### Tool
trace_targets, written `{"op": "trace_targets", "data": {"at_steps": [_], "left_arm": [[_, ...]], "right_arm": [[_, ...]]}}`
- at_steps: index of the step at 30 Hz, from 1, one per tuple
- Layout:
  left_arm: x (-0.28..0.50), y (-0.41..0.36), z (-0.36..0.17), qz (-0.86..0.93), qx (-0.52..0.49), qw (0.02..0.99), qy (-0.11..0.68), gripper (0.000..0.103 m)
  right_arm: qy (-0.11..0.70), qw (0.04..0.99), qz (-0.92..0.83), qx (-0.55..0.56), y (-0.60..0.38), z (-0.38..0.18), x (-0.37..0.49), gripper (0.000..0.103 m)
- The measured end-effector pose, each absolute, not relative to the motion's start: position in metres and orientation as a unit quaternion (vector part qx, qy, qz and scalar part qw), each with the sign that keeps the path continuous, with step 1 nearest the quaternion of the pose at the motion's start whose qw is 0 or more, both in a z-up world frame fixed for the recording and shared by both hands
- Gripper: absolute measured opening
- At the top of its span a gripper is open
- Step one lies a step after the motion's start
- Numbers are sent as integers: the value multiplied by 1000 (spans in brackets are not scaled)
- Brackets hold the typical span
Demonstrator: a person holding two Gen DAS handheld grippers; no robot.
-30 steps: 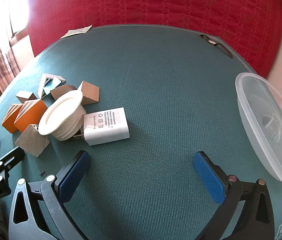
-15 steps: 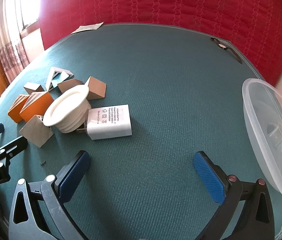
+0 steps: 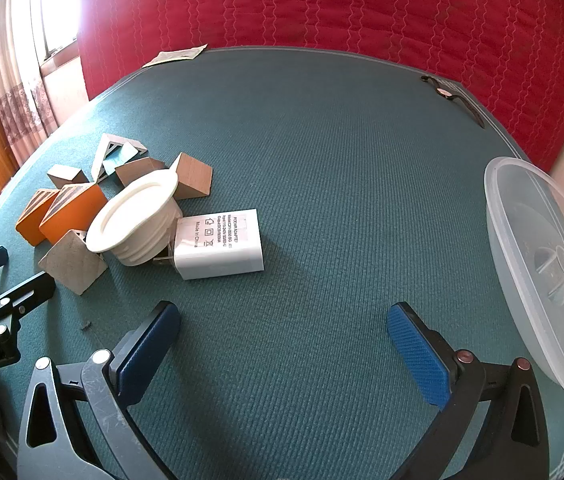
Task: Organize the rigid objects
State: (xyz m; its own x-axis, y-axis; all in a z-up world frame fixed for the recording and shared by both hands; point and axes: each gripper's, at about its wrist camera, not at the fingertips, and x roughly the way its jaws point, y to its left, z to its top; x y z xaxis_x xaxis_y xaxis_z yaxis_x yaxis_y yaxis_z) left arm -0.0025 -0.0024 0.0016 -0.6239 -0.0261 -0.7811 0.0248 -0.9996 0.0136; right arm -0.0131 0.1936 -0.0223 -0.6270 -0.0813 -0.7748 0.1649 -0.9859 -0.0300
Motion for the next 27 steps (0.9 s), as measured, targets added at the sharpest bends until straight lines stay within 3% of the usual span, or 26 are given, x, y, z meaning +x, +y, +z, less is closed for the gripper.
{"op": "trace_targets", "data": {"at_steps": [9, 19, 27], "left_arm": [[-1, 7, 3, -903, 429, -18, -25, 103], [-10, -21, 10, -904, 425, -2, 41, 102], [-13, -22, 13, -908, 417, 9, 38, 100]], "right_arm": [[51, 73, -899, 429, 192, -22, -11, 103], [48, 92, -895, 433, 194, -18, -5, 103], [9, 114, -902, 415, 204, -10, 3, 103]]}}
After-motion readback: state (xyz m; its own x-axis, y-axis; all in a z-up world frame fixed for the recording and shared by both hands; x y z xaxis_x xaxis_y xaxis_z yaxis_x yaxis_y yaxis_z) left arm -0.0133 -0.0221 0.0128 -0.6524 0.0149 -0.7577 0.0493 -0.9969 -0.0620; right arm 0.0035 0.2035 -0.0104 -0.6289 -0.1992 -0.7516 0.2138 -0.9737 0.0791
